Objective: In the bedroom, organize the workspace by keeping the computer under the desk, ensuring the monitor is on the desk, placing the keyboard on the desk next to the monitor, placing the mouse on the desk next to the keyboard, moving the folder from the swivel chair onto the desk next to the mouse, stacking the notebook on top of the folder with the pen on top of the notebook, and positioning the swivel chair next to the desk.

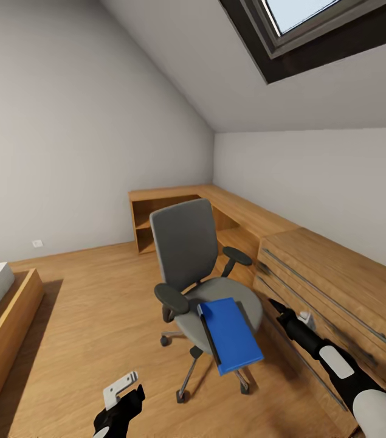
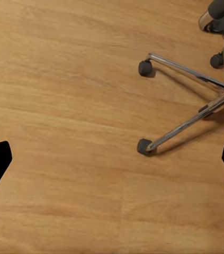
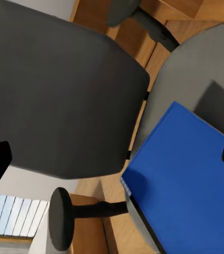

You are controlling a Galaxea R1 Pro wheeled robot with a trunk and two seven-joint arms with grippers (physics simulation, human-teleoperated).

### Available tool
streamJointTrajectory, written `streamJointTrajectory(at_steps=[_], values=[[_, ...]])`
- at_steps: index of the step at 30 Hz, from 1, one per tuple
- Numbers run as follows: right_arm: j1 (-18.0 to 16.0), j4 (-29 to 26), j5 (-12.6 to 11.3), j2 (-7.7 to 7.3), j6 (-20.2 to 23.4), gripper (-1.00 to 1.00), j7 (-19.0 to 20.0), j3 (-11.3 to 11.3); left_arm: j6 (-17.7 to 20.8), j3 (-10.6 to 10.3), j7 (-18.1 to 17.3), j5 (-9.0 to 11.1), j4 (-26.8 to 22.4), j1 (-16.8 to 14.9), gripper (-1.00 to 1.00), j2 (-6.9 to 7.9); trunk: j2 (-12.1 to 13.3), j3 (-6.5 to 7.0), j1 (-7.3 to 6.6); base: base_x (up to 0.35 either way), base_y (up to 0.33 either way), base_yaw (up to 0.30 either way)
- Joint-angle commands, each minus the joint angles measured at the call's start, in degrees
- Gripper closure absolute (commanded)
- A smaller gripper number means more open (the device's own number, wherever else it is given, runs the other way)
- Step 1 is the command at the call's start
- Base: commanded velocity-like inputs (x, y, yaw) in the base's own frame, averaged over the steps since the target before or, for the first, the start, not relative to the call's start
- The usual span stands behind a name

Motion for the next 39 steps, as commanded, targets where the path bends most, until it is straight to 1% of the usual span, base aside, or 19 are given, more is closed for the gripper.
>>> streamJointTrajectory(at_steps=[1,11,17,27,31,34,38,39], values=[[0.0,-0.1,-0.4,0.04,0.9,-1.0,0.1,-0.2,0.2,-0.1,0.3,0.3,-0.1,0.0,-1.0,0.03,-0.4,-0.24,0.22,-0.003,0.001,0.0],[0.0,-0.1,-0.5,0.09,0.7,-1.0,0.1,-0.3,0.3,0.1,0.3,0.5,-0.1,0.0,-1.0,0.09,-4.5,-2.04,2.42,-0.001,0.0,0.0],[0.0,2.3,-0.5,0.23,-0.5,-1.0,0.2,-0.3,0.3,0.0,0.3,0.5,-0.1,0.0,-1.0,0.04,-6.9,-3.12,3.73,0.0,0.0,0.0],[0.0,4.0,-0.6,0.03,-2.2,-1.0,0.8,-0.5,0.3,0.0,0.3,0.5,-0.1,0.0,-1.0,0.03,-10.9,-4.91,5.93,0.0,0.0,0.0],[0.0,4.3,-0.6,-0.29,-2.3,-1.0,2.3,-1.0,0.3,0.0,0.3,0.5,-0.1,0.0,-1.0,0.03,-12.5,-5.63,6.81,0.0,0.0,0.0],[0.0,4.7,-0.6,-1.0,-2.3,-1.0,3.6,-1.6,0.3,0.0,0.3,0.5,-0.1,0.0,-1.0,0.03,-13.7,-6.17,7.47,0.0,0.0,0.0],[0.0,5.8,-0.7,-1.91,-2.3,-1.0,4.5,-3.0,0.3,0.0,0.3,0.5,-0.1,0.0,-1.0,0.03,-15.3,-6.89,8.35,0.0,0.0,0.0],[0.0,6.3,-0.7,-2.14,-2.3,-1.0,4.7,-3.7,0.3,0.0,0.3,0.5,-0.1,0.0,-1.0,0.03,-15.7,-7.07,8.57,0.0,0.0,0.0]])
